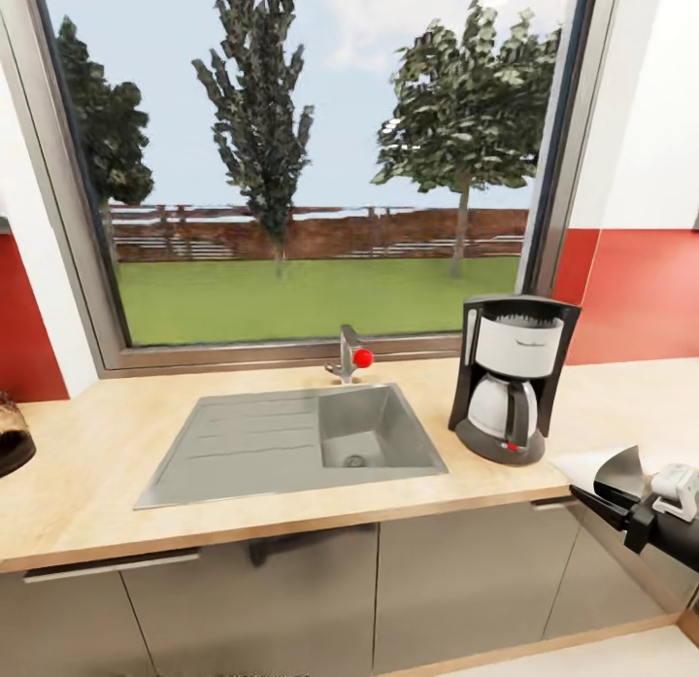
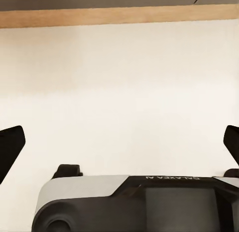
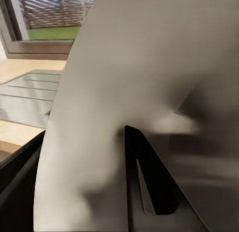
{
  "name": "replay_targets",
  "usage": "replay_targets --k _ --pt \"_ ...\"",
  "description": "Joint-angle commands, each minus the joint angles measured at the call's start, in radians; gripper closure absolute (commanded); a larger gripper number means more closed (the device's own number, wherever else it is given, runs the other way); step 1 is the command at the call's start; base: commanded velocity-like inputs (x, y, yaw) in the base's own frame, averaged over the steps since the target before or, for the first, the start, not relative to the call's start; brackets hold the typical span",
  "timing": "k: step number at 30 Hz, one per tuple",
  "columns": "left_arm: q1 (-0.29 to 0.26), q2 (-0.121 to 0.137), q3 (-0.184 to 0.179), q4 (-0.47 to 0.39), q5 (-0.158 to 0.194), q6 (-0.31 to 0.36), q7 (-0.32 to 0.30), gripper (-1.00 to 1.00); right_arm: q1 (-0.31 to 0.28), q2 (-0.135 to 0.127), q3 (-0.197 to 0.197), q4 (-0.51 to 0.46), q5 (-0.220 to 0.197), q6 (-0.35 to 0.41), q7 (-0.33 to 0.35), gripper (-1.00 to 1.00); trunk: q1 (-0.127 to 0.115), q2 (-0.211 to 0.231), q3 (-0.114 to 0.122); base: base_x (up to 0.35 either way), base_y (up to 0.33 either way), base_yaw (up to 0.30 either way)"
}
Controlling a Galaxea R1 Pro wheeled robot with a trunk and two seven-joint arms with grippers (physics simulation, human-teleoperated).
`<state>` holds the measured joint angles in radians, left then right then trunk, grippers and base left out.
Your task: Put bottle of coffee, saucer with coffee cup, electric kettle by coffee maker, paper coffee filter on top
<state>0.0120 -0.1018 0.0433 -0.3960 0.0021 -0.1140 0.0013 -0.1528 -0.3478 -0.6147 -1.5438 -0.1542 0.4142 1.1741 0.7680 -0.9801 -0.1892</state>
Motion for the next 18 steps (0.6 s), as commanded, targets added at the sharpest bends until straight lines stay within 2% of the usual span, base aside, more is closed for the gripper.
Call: replay_targets --k 1,9,14,18 --pt "0.000 -0.001 0.004 -0.002 0.000 -0.001 0.000 -1.00 -0.001 0.000 -0.001 0.001 -0.005 0.009 0.003 1.00 0.000 -0.001 -0.001 0.000 -0.297 0.267" --pt "0.000 -0.001 0.004 -0.002 0.000 -0.001 0.000 -1.00 -0.001 0.000 -0.001 0.001 -0.005 0.009 0.003 1.00 0.000 -0.001 -0.001 0.000 -0.257 0.261" --pt "0.001 -0.001 0.004 -0.002 0.000 -0.001 0.000 -1.00 -0.001 0.000 -0.002 0.001 -0.006 0.009 0.003 1.00 0.000 -0.001 -0.001 -0.008 -0.094 0.092" --pt "0.001 -0.001 0.004 -0.003 0.000 -0.002 0.000 -1.00 -0.001 0.000 -0.001 0.001 -0.006 0.009 0.003 1.00 0.000 -0.001 -0.001 -0.062 -0.214 0.086"
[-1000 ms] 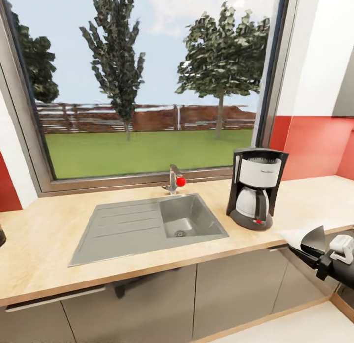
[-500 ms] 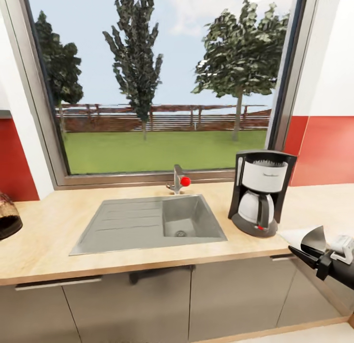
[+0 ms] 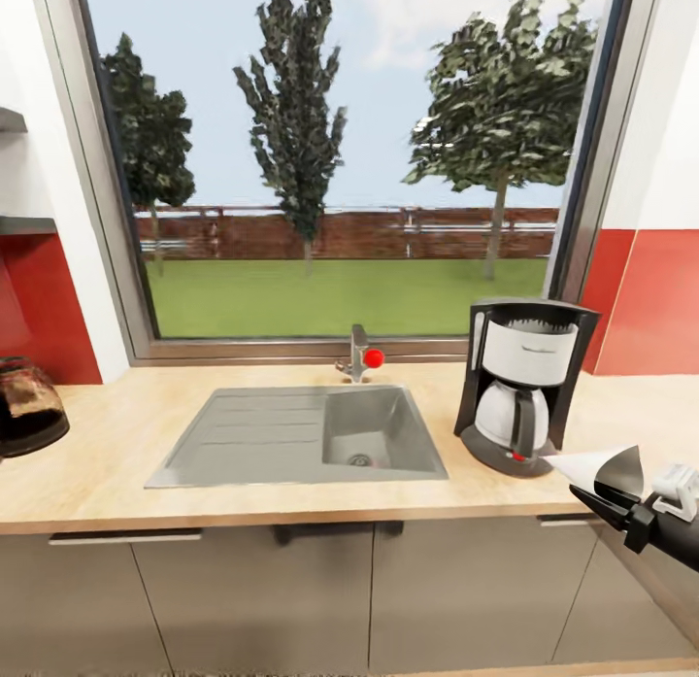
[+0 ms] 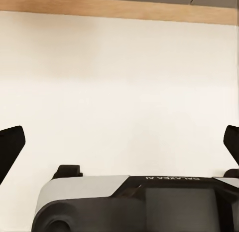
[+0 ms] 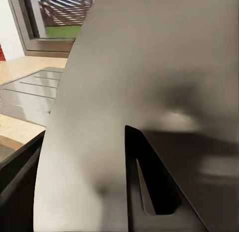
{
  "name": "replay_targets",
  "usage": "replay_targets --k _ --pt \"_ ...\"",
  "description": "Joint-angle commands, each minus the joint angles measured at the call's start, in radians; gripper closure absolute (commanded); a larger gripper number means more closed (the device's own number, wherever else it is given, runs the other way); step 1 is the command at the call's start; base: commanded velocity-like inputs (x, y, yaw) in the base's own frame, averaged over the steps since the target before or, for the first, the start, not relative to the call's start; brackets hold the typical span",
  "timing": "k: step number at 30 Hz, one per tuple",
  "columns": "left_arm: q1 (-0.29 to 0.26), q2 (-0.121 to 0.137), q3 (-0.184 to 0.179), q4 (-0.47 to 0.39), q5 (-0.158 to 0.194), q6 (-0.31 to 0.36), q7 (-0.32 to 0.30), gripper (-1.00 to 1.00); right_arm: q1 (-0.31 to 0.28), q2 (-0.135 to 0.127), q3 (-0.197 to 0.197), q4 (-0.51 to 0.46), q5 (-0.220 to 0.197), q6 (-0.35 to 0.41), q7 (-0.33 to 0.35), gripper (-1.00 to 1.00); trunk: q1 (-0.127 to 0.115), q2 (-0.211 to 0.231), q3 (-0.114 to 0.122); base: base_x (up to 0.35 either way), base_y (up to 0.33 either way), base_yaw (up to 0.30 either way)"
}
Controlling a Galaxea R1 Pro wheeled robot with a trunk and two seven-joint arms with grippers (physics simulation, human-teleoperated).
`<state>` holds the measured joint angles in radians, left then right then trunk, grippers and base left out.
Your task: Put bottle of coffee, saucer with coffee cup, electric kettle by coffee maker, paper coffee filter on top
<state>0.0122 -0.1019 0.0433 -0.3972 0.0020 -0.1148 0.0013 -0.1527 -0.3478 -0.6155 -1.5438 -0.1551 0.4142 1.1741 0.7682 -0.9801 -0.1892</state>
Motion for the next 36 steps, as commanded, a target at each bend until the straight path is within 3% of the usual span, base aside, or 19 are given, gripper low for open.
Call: replay_targets --k 1,19,25,36 --pt "0.000 -0.001 0.004 -0.002 0.000 -0.001 0.000 -1.00 -0.001 0.000 0.000 0.001 -0.005 0.009 0.003 1.00 0.000 -0.001 -0.001 -0.082 -0.261 0.195" --pt "0.000 -0.001 0.003 -0.001 0.000 -0.002 0.000 -1.00 -0.001 0.000 -0.001 0.001 -0.005 0.009 0.003 1.00 0.000 -0.001 -0.001 -0.094 -0.282 0.250" --pt "0.000 -0.001 0.003 0.000 0.000 -0.002 -0.001 -1.00 -0.001 0.000 -0.001 0.001 -0.006 0.009 0.003 1.00 0.000 -0.001 -0.001 -0.094 -0.268 0.068" --pt "0.000 -0.001 0.004 0.000 0.000 -0.001 -0.001 -1.00 -0.001 -0.002 0.000 0.001 -0.017 0.010 0.003 1.00 0.000 -0.001 -0.001 -0.072 -0.027 0.002"
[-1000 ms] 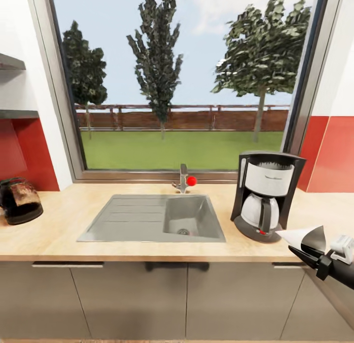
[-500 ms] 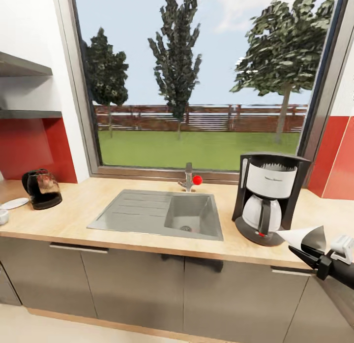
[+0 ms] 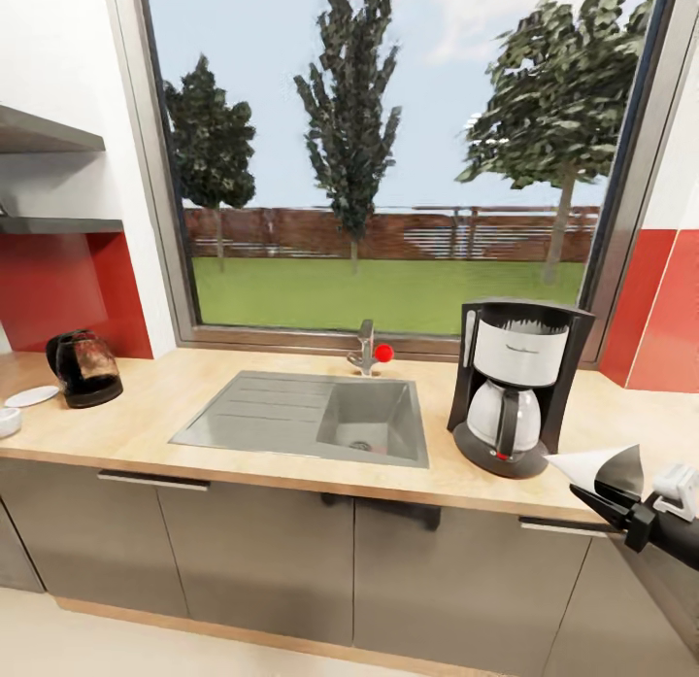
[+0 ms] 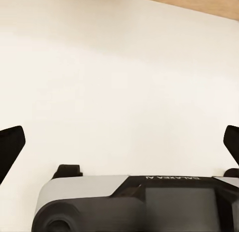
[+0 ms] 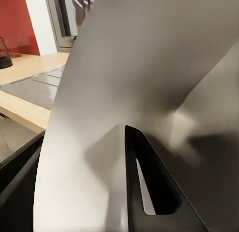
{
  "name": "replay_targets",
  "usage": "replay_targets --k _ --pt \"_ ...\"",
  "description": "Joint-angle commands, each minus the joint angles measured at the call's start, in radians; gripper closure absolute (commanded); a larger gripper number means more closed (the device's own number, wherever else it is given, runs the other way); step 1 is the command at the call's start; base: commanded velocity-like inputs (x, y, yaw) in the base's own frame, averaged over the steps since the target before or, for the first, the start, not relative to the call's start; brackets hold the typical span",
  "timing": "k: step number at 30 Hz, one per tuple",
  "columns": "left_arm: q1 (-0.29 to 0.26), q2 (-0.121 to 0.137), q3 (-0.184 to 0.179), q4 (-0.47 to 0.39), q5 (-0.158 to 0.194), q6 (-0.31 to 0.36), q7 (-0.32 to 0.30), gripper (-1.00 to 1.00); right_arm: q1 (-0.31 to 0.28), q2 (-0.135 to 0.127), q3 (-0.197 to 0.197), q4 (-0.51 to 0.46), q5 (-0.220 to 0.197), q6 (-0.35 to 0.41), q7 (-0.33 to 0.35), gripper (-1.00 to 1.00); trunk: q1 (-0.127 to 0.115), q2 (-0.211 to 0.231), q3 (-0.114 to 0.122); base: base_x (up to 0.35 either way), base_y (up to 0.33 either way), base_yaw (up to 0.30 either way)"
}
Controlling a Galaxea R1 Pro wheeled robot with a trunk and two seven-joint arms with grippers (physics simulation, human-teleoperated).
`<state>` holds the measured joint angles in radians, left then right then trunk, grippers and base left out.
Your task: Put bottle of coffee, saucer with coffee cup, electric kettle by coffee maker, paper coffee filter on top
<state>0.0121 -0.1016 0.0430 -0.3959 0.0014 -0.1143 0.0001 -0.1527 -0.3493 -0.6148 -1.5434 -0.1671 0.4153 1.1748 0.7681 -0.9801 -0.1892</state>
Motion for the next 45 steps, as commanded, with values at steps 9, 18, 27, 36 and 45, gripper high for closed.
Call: replay_targets --k 9,18,27,36,45 --pt "0.000 0.000 0.005 -0.001 0.000 -0.001 0.000 -1.00 -0.024 -0.057 0.000 0.000 -0.014 0.102 0.002 1.00 0.000 -0.001 -0.001 -0.004 -0.001 0.000" --pt "0.000 0.000 0.005 -0.001 0.000 -0.001 0.000 -1.00 -0.254 -0.408 0.015 0.000 -0.015 0.425 0.003 1.00 0.000 -0.001 -0.001 0.000 0.000 0.000" --pt "0.000 0.000 0.005 -0.001 0.000 -0.001 0.000 -1.00 -0.769 -0.746 0.436 0.007 -0.008 0.580 0.002 1.00 0.000 -0.001 -0.001 0.000 0.000 0.000" --pt "0.001 0.000 0.005 -0.002 0.000 -0.001 0.000 -1.00 -1.623 -0.576 1.290 0.388 0.231 0.586 0.140 1.00 0.000 -0.001 -0.001 0.000 0.000 0.000" --pt "0.000 0.000 0.005 -0.003 0.001 -0.001 0.000 -1.00 -1.792 -0.216 1.473 0.769 0.605 0.563 0.331 1.00 0.000 -0.001 -0.001 0.000 0.000 0.000"
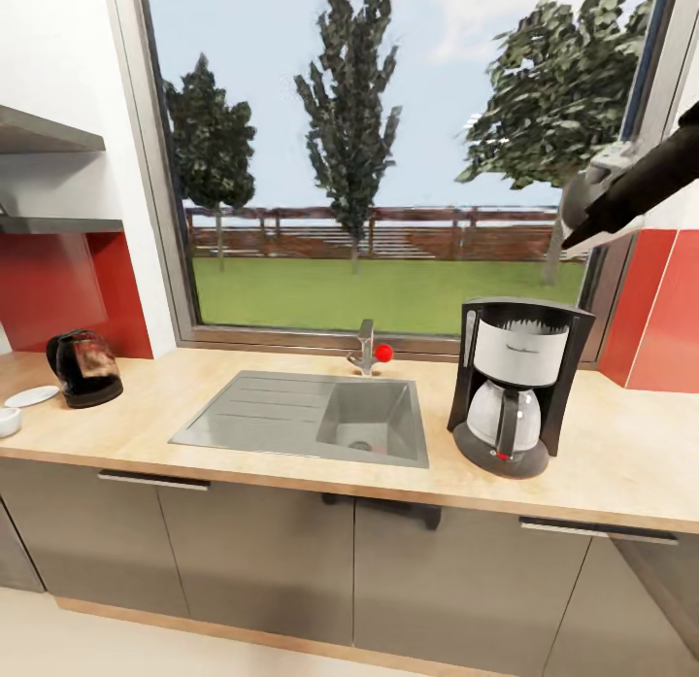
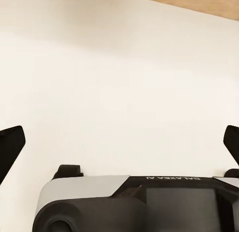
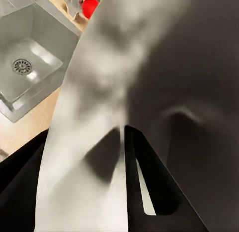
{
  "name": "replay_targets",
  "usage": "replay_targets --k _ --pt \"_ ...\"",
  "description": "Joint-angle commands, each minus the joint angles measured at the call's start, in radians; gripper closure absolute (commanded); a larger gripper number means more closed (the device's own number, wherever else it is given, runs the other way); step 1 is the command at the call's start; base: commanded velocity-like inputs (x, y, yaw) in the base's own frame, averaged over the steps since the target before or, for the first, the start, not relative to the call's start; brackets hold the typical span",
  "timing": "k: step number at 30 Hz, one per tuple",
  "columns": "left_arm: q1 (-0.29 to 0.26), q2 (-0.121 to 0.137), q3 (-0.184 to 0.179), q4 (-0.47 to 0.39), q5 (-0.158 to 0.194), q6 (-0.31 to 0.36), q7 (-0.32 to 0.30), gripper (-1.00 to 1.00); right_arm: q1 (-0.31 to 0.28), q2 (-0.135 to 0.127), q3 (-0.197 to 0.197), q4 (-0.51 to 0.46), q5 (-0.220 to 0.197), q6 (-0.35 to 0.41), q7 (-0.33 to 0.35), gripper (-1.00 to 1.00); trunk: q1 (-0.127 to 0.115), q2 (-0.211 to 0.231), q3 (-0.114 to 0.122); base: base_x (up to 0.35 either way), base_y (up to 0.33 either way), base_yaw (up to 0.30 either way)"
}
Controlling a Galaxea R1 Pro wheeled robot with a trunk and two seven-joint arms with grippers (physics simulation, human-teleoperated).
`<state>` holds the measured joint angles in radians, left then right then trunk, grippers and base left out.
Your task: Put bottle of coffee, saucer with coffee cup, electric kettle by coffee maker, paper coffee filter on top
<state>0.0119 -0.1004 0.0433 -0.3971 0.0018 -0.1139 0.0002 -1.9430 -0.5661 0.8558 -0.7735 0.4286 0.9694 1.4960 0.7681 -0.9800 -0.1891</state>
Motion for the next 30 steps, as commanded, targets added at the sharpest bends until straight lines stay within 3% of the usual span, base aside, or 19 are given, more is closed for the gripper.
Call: replay_targets --k 1,2,4,5,9,15,30 --pt "0.000 -0.001 0.004 -0.002 0.000 -0.001 0.000 -1.00 -0.007 0.049 0.010 0.053 0.039 -0.010 0.019 1.00 0.000 -0.001 -0.001 0.000 0.000 0.000" --pt "0.000 -0.001 0.004 -0.002 0.000 -0.001 0.000 -1.00 -0.009 0.071 0.015 0.077 0.053 -0.022 0.023 1.00 0.000 -0.001 -0.001 0.000 0.000 0.000" --pt "0.000 -0.001 0.004 -0.002 0.000 -0.001 0.000 -1.00 -0.013 0.154 0.042 0.195 0.126 -0.075 0.033 1.00 0.000 -0.001 -0.001 0.000 0.000 0.000" --pt "0.000 -0.001 0.004 -0.002 0.000 -0.001 0.000 -1.00 -0.014 0.176 0.049 0.240 0.142 -0.095 0.038 1.00 0.000 -0.001 -0.001 0.000 0.000 0.000" --pt "0.000 -0.001 0.004 -0.002 0.000 -0.001 0.000 -1.00 -0.015 0.207 0.058 0.317 0.162 -0.164 0.045 1.00 0.000 -0.001 -0.001 0.000 0.000 0.000" --pt "0.000 -0.001 0.004 -0.002 0.000 0.000 0.000 -1.00 -0.015 0.217 0.059 0.355 0.167 -0.213 0.049 1.00 0.000 -0.001 -0.001 0.013 0.000 0.000" --pt "0.000 -0.001 0.004 -0.002 0.000 -0.001 0.000 -1.00 -0.009 0.215 0.058 0.368 0.165 -0.224 0.050 1.00 0.000 -0.001 -0.001 0.060 0.000 0.000"
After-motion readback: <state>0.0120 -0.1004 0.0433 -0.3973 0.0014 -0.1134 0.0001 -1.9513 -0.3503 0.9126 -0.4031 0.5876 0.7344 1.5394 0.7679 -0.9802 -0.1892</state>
